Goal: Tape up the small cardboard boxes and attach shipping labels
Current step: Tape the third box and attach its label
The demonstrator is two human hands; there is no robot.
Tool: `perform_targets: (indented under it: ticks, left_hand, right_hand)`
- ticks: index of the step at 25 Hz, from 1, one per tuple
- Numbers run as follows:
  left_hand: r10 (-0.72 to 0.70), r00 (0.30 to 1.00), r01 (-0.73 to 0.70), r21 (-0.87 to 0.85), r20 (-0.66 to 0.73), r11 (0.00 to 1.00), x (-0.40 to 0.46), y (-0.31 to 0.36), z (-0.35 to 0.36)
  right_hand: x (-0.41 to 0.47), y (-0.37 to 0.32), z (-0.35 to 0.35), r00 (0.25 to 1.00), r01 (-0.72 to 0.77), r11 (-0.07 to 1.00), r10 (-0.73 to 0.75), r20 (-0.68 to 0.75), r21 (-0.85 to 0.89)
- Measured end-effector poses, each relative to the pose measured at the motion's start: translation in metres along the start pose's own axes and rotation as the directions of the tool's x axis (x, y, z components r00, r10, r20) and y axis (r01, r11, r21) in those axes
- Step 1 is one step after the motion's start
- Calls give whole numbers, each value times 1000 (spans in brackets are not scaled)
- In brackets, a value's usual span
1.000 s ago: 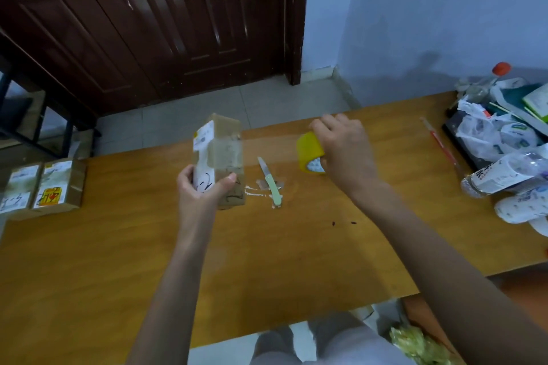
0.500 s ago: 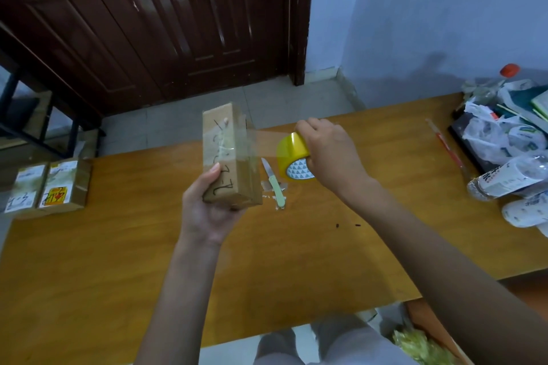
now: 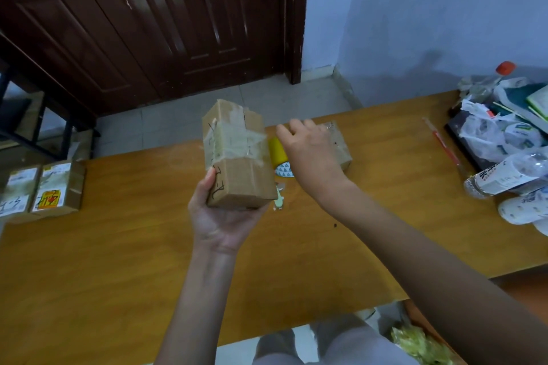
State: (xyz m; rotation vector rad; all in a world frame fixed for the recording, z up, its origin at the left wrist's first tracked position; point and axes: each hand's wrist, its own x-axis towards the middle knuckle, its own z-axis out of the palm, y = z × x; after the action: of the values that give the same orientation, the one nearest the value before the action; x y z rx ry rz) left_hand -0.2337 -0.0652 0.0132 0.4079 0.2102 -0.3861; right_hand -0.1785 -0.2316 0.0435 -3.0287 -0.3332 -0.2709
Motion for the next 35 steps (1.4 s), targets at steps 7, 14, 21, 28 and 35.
perform_targets:
  ticks: [7,14,21,28,35]
  left_hand:
    - [-83,975,56,135,206,989,1,7,-10]
    - [-132,974,90,222,182,971,7,18,-12]
    - [316,923,14,838,-221,546,8,32,-2]
    - [598,786,32,956,157,-293,4,22,27]
    - [617,786,452,718,-39,-530,23,-27,22]
  right_hand:
    - [0,-5,-3,998,49,999,-49,-45,-2]
    - [-3,-10,-1,990,50,996,-40,-135,70]
    - [-13,-4,12,986,-94,995,97,-134,28]
    - [-13,-6,11,992,-113,994,112,-64,-14]
    - [-12,-19,12,993,-87,994,92,79,-65]
